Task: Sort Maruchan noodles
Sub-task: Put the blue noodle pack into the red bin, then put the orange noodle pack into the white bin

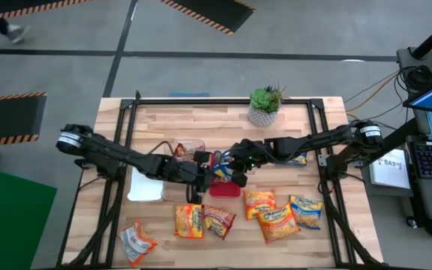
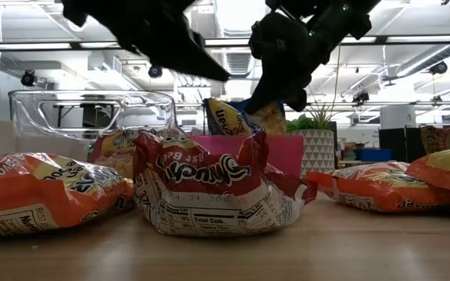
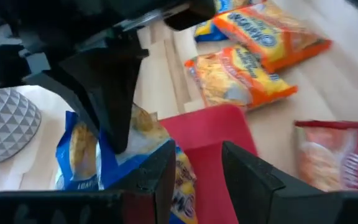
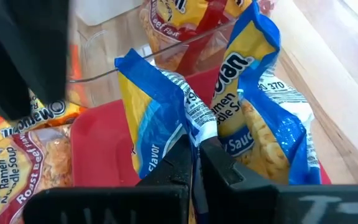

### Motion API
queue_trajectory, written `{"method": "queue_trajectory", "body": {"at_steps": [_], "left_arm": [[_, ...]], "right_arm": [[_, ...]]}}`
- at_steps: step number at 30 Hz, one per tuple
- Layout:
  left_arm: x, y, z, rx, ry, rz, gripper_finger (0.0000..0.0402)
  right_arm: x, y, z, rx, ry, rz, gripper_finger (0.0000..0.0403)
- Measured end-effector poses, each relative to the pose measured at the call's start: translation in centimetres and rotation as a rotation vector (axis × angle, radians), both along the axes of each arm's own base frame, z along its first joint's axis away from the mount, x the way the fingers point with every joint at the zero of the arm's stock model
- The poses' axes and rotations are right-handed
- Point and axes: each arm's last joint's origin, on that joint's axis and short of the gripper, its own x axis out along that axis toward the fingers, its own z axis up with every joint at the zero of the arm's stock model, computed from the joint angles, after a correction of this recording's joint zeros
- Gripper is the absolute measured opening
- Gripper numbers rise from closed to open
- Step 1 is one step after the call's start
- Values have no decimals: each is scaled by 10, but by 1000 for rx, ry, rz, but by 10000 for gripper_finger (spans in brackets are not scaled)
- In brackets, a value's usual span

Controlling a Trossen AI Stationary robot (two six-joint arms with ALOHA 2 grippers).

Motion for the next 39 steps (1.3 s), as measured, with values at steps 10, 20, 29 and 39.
{"method": "queue_trajectory", "body": {"at_steps": [10, 20, 29, 39], "left_arm": [[13, 31, -24, 59, 24, 320, 113], [7, 34, -10, 53, -10, 355, 113], [-3, 27, 14, 83, -68, 295, 113], [-27, 8, 44, 63, -113, 196, 113]], "right_arm": [[-1, 2, -3, 3, 7, 3, 9], [-2, 2, 3, -2, 2, 11, 9], [-9, 2, 35, -27, 43, 34, 9], [-28, 13, 66, 9, 141, 35, 9]]}}
